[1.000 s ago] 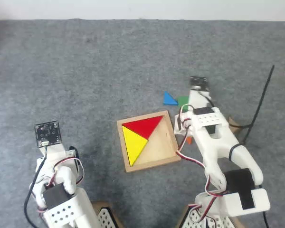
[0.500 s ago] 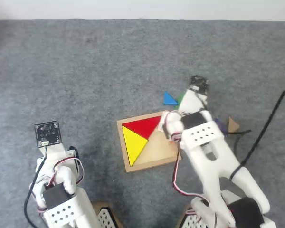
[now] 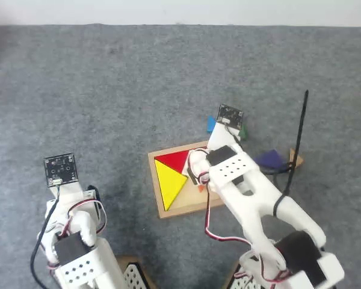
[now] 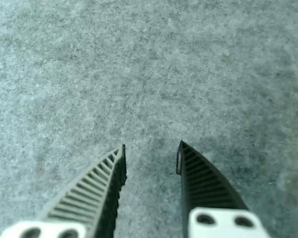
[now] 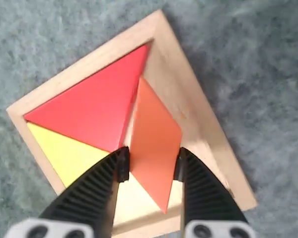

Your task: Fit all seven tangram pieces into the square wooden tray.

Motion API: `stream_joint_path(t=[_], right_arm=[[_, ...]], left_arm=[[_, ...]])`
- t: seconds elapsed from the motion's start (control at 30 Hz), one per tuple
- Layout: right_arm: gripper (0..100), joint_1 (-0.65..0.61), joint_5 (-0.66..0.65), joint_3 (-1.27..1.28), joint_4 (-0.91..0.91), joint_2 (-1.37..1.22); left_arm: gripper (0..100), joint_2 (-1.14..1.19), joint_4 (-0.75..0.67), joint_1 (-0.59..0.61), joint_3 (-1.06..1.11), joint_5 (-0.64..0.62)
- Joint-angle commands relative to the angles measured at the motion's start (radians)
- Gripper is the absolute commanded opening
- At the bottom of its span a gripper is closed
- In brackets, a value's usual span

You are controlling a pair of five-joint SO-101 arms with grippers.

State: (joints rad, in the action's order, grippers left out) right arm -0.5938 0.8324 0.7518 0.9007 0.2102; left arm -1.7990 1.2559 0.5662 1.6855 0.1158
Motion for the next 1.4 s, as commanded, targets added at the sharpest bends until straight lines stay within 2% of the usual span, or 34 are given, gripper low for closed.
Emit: stream_joint_path(t=[0.0, 0.17, 0.33, 0.43, 0.57, 0.7, 0.93, 1.07, 1.37], right_arm=[[8.0, -0.01, 0.025, -0.054, -0.05, -0.018], [9.1, 0.013, 0.021, -0.078, -0.05, -0.048], [20.5, 0.022, -0.032, -0.107, -0.053, -0.097], [23.6, 0.022, -0.034, -0.121, -0.05, -0.119], [23.6, 0.022, -0.035, -0.144, -0.048, -0.131], [23.6, 0.022, -0.095, -0.161, -0.056, -0.133], [23.5, 0.021, -0.097, -0.18, -0.104, -0.131], [23.5, -0.024, -0.097, -0.184, -0.076, -0.125], [23.5, -0.039, -0.098, -0.186, -0.142, -0.252]], left_arm=[[17, -0.018, 0.005, 0.002, -0.004, -0.008], [17, -0.018, 0.005, 0.002, -0.004, -0.008], [17, -0.018, 0.005, 0.002, -0.004, -0.008], [17, -0.018, 0.005, 0.002, -0.004, -0.008], [17, -0.018, 0.005, 0.002, -0.004, -0.008], [17, -0.018, 0.005, 0.002, -0.004, -0.008], [17, -0.018, 0.005, 0.002, -0.004, -0.008], [17, -0.018, 0.005, 0.002, -0.004, -0.008], [17, -0.018, 0.005, 0.002, -0.004, -0.008]])
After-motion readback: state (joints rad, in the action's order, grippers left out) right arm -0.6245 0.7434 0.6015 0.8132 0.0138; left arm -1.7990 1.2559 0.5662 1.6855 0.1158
